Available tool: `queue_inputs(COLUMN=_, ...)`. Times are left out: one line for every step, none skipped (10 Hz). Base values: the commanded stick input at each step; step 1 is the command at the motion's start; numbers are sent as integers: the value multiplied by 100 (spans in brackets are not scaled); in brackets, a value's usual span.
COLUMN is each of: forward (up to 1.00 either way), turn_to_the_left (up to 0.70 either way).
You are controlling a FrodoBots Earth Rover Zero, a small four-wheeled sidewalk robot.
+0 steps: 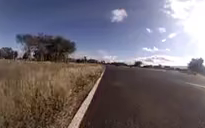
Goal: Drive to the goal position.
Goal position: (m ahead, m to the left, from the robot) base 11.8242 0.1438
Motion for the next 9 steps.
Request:
queue_inputs(forward=45, turn_to_the_left=-27)
queue_inputs(forward=45, turn_to_the_left=-26)
queue_inputs(forward=45, turn_to_the_left=-27)
queue_inputs(forward=45, turn_to_the_left=-27)
queue_inputs(forward=45, turn_to_the_left=-27)
queue_inputs(forward=45, turn_to_the_left=-27)
queue_inputs(forward=45, turn_to_the_left=-27)
queue_inputs(forward=45, turn_to_the_left=-27)
queue_inputs(forward=45, turn_to_the_left=-27)
